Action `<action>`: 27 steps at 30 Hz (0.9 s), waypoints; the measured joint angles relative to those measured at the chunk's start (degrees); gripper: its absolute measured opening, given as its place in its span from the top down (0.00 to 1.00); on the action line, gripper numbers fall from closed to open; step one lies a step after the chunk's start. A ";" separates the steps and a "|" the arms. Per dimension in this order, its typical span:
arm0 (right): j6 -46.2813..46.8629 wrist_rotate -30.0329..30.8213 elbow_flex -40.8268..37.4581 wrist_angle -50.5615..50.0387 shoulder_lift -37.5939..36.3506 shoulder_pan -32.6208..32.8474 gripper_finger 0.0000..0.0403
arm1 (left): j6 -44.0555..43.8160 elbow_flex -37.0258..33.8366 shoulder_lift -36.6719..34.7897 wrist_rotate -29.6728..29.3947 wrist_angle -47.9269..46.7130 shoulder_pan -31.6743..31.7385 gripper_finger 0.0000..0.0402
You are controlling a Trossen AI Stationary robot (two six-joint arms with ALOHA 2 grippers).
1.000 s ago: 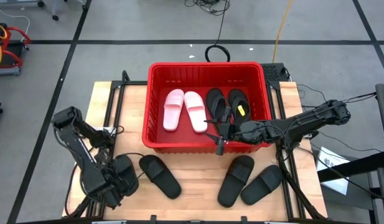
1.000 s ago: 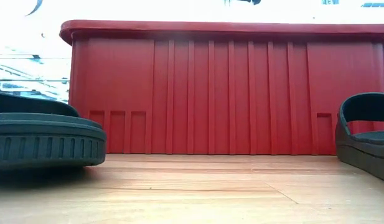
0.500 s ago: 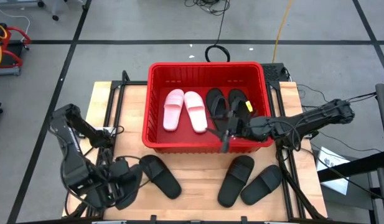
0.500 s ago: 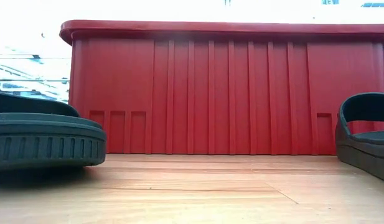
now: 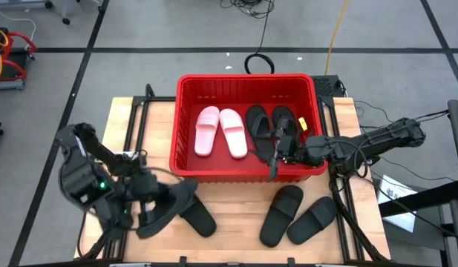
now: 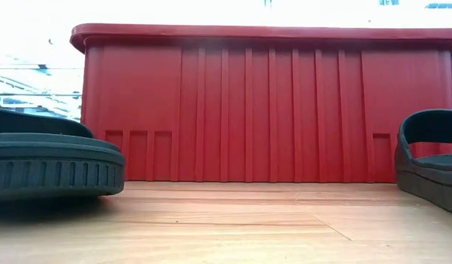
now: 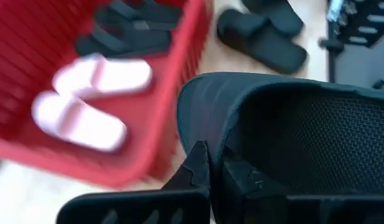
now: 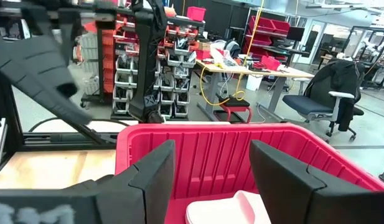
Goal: Pick and place slides into bin
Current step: Put the black slipper into the red bin
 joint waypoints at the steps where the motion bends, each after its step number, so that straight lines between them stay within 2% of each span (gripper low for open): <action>1: -0.02 0.01 0.00 0.02 -0.16 0.00 0.51 | 2.34 1.06 0.00 -0.71 -0.04 1.36 1.00; 8: -2.41 0.14 0.00 -0.17 -1.46 -0.02 0.51 | 18.31 7.46 0.00 -4.12 0.12 12.97 1.00; 14: -3.13 0.16 0.00 -2.22 -4.22 -0.02 0.51 | 31.23 7.20 0.02 -7.58 0.39 25.17 1.00; 18: -3.00 0.16 0.00 -4.79 -6.24 -0.02 0.51 | 39.74 4.27 0.94 -7.72 4.98 34.09 1.00; 22: -3.50 0.17 0.00 -6.05 -7.70 -0.02 0.51 | 48.64 -2.15 0.87 -7.39 14.43 41.82 1.00; 27: -4.93 0.27 -0.01 -8.50 -9.34 -0.04 0.51 | 57.75 -11.10 1.09 -2.56 26.83 48.81 1.00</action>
